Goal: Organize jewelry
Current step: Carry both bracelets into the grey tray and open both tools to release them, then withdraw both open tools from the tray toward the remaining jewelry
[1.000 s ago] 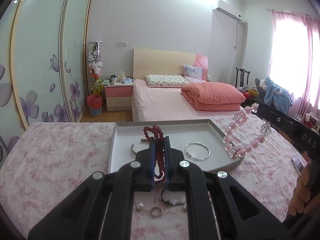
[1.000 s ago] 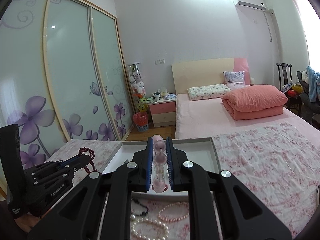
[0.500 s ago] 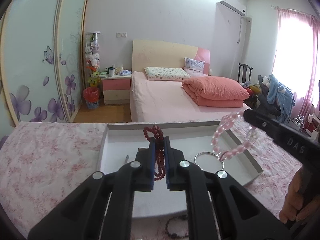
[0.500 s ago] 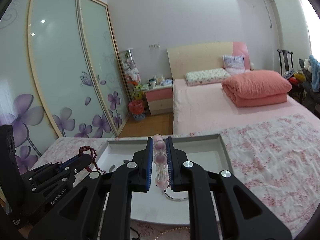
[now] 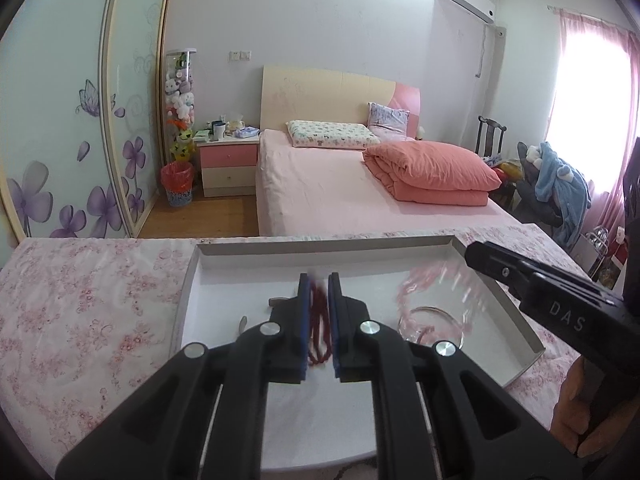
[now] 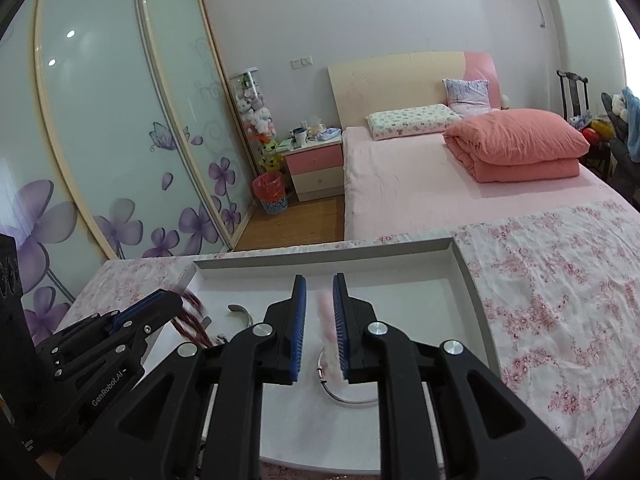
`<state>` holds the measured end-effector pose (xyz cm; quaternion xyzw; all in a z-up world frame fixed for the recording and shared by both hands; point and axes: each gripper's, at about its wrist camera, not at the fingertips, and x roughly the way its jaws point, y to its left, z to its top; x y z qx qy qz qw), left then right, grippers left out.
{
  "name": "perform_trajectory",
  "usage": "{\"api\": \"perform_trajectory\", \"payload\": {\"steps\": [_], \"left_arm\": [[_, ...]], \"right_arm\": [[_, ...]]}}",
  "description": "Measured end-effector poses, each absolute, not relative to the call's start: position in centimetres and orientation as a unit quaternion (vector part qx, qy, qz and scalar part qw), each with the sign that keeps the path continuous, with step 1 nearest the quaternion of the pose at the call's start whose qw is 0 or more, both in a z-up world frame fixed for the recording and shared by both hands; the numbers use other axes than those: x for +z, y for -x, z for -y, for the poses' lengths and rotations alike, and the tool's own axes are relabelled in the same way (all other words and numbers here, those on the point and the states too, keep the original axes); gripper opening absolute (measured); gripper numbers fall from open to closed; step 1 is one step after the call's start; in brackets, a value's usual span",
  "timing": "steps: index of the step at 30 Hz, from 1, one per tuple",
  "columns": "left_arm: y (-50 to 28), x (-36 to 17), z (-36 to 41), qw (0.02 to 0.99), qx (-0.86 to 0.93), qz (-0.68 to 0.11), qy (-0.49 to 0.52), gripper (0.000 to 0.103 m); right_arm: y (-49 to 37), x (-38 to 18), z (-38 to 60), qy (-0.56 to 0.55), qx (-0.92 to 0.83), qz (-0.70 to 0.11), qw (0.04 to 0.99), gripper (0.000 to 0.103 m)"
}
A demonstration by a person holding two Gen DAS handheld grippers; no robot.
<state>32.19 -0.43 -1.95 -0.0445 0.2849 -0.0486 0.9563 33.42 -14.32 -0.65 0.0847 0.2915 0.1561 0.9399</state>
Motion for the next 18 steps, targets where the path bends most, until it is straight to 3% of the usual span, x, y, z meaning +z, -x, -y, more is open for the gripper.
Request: {"api": "perform_trajectory", "payload": {"steps": [1, 2, 5, 18], "left_arm": [[-32.2, -1.9, 0.4, 0.956, -0.050, -0.285, 0.047, 0.013], [-32.2, -1.9, 0.4, 0.956, -0.050, -0.285, 0.048, 0.016], [-32.0, -1.7, 0.0, 0.957, -0.048, -0.281, 0.050, 0.020], [-28.6, -0.9, -2.9, 0.959, -0.008, -0.278, 0.056, 0.020]], "right_arm": [[-33.5, -0.6, 14.4, -0.086, 0.153, -0.291, 0.940, 0.035], [-33.4, -0.6, 14.6, -0.087, 0.150, -0.289, 0.941, 0.037], [-33.0, -0.5, 15.2, -0.090, 0.144, -0.286, 0.943, 0.037], [-30.3, -0.5, 16.4, -0.075, 0.132, -0.285, 0.946, 0.037]]}}
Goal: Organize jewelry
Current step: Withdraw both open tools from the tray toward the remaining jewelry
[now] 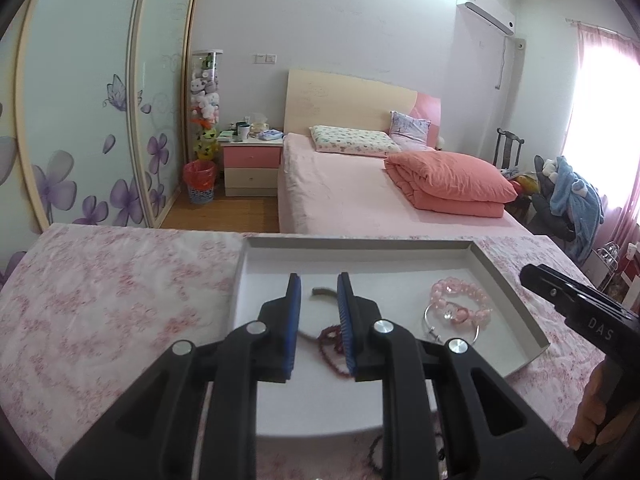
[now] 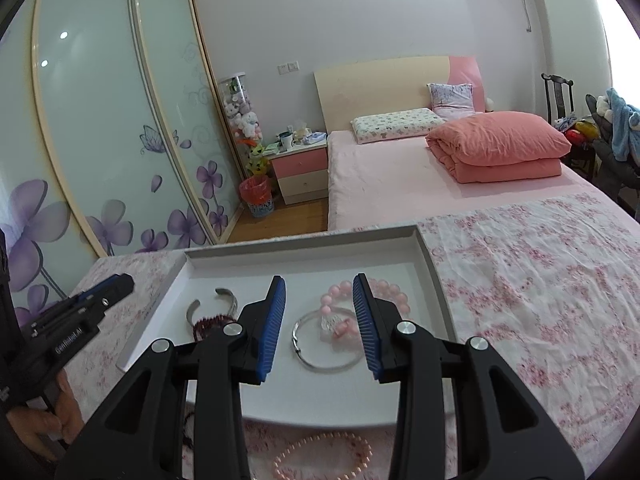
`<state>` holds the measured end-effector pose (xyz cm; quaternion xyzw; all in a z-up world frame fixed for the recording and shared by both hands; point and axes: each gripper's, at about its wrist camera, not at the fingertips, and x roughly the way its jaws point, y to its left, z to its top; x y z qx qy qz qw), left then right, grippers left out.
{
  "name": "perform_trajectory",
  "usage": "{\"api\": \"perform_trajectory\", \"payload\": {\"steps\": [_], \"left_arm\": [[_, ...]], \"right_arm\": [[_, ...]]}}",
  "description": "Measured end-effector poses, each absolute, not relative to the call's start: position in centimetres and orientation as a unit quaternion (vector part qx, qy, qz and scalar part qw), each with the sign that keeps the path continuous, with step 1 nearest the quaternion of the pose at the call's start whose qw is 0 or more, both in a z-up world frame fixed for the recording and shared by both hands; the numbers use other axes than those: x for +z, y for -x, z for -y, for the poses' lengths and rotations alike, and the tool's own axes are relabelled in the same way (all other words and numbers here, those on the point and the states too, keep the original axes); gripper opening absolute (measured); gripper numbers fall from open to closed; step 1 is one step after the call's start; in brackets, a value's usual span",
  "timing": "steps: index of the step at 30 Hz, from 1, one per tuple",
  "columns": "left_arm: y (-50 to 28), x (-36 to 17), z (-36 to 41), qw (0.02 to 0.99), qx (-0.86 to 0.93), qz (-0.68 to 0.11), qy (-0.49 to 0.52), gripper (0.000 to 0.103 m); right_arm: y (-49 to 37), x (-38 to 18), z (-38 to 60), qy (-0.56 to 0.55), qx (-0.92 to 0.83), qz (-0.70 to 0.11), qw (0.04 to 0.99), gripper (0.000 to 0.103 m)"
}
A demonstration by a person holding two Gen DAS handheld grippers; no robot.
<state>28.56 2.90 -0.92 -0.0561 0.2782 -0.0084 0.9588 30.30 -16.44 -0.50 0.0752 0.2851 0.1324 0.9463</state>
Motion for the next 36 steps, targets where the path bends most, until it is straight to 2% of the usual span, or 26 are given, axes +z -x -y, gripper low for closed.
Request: {"api": "perform_trajectory", "payload": {"steps": [20, 32, 36], "left_arm": [[-18.6, -4.4, -1.9, 0.939, -0.041, -0.340, 0.034, 0.028], [-20.9, -7.9, -1.2, 0.913, -0.028, -0.407, 0.011, 0.028], [-21.5, -8.6, -1.2, 0.906, -0.026, -0.422, 0.011, 0.023]], "right_arm": [[-22.8, -4.7, 19.2, -0.046, 0.126, -0.363, 0.922, 0.037], [-19.8, -6.9, 19.7, -0.036, 0.120, -0.409, 0.904, 0.037], [-19.6, -7.1, 19.5, -0.032, 0.123, -0.412, 0.902, 0.037]]}}
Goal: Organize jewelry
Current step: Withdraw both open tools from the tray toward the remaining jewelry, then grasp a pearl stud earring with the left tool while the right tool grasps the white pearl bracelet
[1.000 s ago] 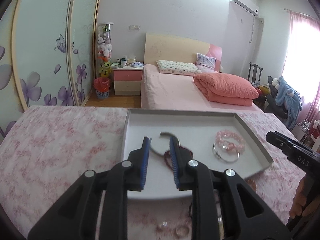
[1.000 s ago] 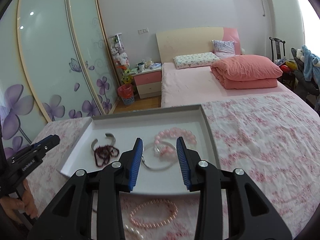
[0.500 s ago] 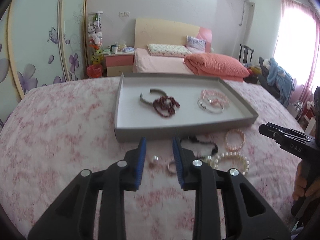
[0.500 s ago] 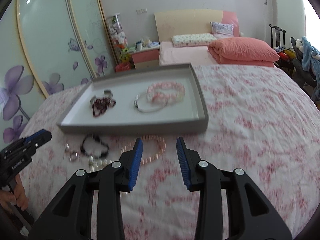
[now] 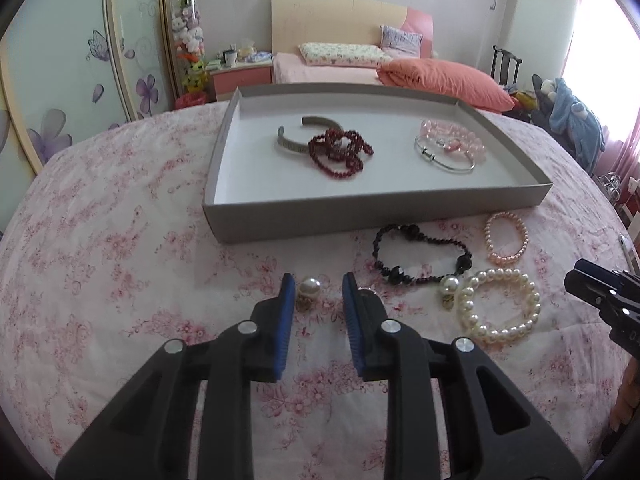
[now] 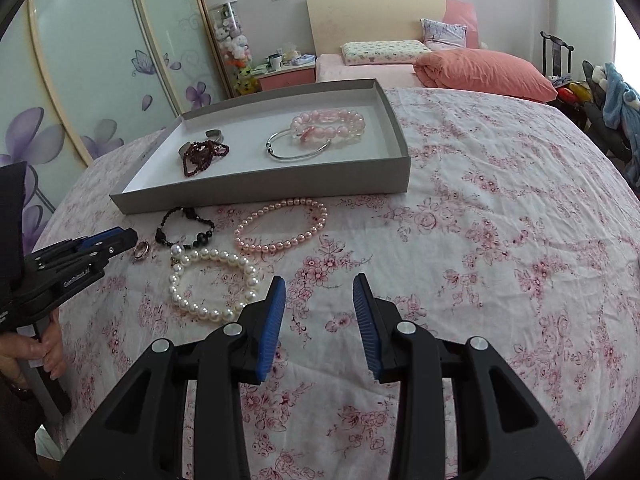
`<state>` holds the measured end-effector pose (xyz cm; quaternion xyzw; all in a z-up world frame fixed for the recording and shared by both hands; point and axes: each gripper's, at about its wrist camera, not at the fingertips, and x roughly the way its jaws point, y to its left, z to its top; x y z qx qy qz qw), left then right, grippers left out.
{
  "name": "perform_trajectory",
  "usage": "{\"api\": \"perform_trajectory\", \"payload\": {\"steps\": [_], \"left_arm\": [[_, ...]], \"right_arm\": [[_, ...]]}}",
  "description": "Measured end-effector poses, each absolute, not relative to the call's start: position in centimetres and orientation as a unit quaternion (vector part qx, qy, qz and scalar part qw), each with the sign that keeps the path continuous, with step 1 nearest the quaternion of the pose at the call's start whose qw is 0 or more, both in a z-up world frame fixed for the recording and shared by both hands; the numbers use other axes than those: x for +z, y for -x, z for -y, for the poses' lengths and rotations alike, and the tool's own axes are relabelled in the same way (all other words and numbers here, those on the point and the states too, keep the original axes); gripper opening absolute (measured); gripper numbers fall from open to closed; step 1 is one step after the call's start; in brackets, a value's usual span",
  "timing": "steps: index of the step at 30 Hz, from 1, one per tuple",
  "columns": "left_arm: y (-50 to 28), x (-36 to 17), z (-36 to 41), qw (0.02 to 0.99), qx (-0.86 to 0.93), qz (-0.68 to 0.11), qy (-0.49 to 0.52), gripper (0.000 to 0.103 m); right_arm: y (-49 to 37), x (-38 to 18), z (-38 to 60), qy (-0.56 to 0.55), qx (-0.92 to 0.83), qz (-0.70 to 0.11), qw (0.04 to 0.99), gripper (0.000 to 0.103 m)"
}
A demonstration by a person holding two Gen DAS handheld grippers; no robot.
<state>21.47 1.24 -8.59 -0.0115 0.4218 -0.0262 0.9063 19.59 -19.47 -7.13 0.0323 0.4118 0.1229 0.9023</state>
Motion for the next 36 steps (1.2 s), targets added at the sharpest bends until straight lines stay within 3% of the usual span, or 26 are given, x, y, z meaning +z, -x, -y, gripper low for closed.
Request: {"api": "perform_trajectory", "payload": {"steps": [5, 21, 36], "left_arm": [[-21.8, -9.0, -1.2, 0.901, -0.027, -0.432, 0.011, 0.014], [-21.6, -8.9, -2.2, 0.904, -0.014, -0.428, 0.021, 0.014], [-20.4, -7.7, -4.1, 0.909, 0.002, -0.415, 0.032, 0.014]], "right_arm": [[-19.6, -7.6, 19.2, -0.030, 0.125, -0.419, 0.899, 0.037], [-20.0, -7.6, 16.5, -0.019, 0.170, -0.435, 0.884, 0.037], [-20.5, -8.1, 14.9, 0.017, 0.164, -0.442, 0.882, 0.015]]}}
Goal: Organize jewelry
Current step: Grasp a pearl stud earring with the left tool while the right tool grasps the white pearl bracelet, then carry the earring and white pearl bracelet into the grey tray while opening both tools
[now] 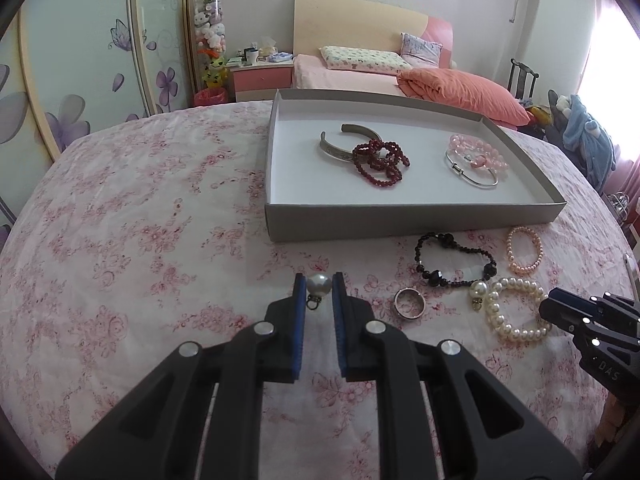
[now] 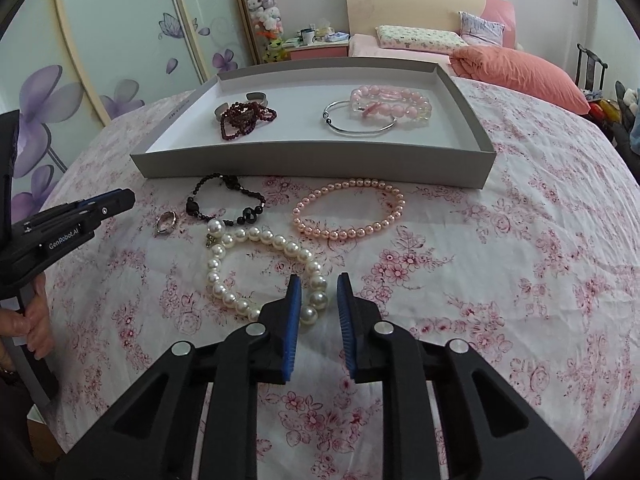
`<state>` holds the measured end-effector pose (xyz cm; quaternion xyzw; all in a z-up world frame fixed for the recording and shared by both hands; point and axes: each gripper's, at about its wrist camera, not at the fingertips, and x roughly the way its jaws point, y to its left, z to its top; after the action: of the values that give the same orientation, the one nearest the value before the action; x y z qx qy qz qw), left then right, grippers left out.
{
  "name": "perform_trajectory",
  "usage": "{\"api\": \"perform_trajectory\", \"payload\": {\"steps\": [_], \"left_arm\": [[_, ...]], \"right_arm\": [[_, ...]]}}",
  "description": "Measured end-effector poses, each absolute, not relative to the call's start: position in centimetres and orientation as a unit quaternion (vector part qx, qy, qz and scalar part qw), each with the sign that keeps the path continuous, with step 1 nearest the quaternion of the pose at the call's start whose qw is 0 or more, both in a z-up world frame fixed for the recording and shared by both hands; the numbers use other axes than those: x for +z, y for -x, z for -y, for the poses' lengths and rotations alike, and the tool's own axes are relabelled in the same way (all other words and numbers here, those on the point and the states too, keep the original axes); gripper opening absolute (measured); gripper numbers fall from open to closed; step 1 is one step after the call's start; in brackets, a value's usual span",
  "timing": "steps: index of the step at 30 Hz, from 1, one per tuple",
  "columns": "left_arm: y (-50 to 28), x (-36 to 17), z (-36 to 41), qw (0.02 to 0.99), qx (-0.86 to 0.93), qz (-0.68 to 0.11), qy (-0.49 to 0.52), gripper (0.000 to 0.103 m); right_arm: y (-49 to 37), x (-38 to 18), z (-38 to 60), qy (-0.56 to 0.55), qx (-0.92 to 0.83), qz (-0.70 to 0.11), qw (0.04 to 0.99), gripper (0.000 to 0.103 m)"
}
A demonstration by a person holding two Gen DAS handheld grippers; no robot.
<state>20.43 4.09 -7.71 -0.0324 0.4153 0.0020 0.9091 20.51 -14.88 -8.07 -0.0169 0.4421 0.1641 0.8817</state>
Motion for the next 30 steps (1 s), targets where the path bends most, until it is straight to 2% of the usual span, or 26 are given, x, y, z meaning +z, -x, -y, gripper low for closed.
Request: {"api": "perform_trajectory", "payload": {"steps": [3, 9, 30], "left_arm": [[-20.4, -7.6, -4.2, 0.909, 0.002, -0.415, 0.033, 0.014], [-20.0, -7.4, -4.3, 0.910, 0.002, -0.414, 0.037, 0.014], [-17.5, -4.7, -3.7, 0.928, -0.010, -0.367, 0.061, 0.014]], "right_arm": [[-20.4, -8.2, 14.9, 0.027, 0.160, -0.441, 0.882, 0.011], [-20.2, -8.1, 16.7, 0.010, 0.145, -0.438, 0.887, 0.010], [-17.6, -2.6, 18.2, -0.065, 0.195, -0.322, 0.924, 0.010]]}}
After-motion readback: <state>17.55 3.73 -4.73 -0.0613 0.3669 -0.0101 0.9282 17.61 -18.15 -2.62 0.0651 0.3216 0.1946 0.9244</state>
